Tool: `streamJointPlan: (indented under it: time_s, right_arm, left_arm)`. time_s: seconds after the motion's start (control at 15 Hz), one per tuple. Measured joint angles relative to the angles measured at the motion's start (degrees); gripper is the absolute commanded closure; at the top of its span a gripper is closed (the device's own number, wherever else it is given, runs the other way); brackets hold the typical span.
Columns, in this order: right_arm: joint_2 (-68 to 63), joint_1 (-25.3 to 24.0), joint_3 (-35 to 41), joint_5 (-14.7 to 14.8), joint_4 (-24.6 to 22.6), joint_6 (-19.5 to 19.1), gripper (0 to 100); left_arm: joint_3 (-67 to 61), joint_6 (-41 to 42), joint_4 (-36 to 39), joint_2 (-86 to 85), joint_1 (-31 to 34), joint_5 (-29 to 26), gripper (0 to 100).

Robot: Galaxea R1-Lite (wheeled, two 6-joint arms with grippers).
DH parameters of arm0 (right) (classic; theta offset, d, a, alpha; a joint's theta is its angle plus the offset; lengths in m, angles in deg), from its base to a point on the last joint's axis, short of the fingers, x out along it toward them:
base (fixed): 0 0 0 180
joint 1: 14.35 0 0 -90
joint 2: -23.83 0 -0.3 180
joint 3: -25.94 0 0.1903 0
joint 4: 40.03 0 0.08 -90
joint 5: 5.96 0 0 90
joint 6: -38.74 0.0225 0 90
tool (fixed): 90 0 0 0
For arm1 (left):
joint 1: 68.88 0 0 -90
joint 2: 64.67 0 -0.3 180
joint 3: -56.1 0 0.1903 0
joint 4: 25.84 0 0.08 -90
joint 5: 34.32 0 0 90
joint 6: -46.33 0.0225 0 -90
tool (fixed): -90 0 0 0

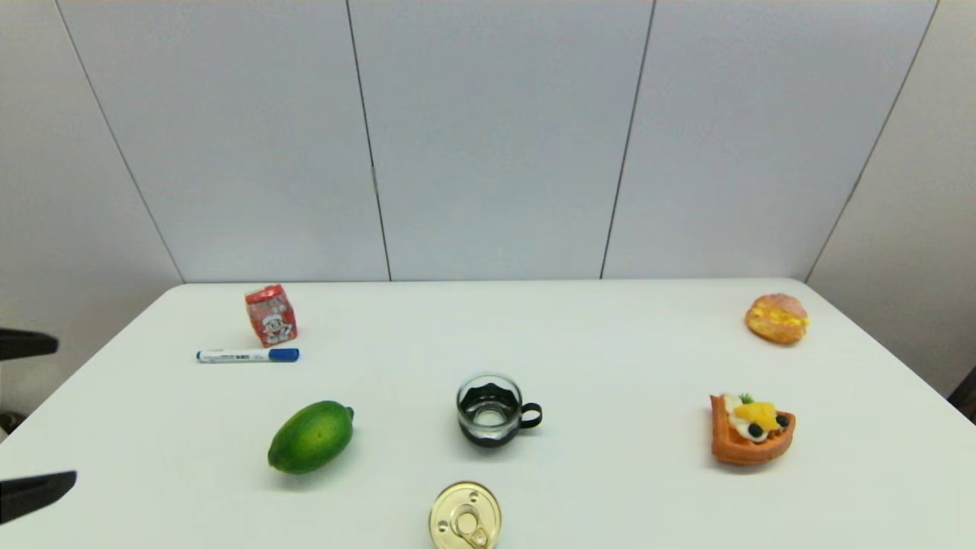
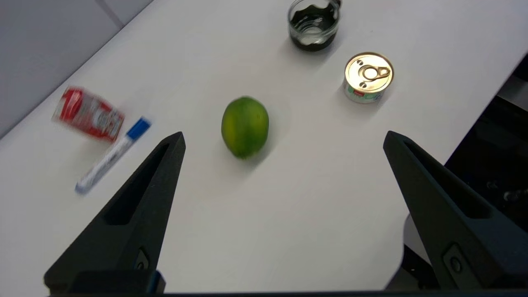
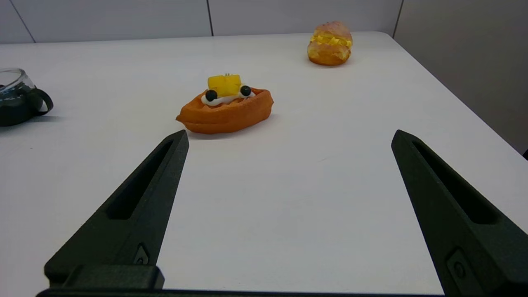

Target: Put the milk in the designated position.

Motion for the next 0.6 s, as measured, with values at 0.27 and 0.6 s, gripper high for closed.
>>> streamJointPlan:
  time_s: [0.27,0.6]
  right_arm:
    - [0.0,0.0,0.0,0.0,0.0,0.0,0]
    - [0.0,0.0,0.0,0.0,0.0,0.0,0]
  left_arm:
    - [-11.8,-18.9,12.5,-19.6,-7.6,20.4,0]
    - [-35.0,-28.3,36.7,-37.4,-12.8,42.9,0]
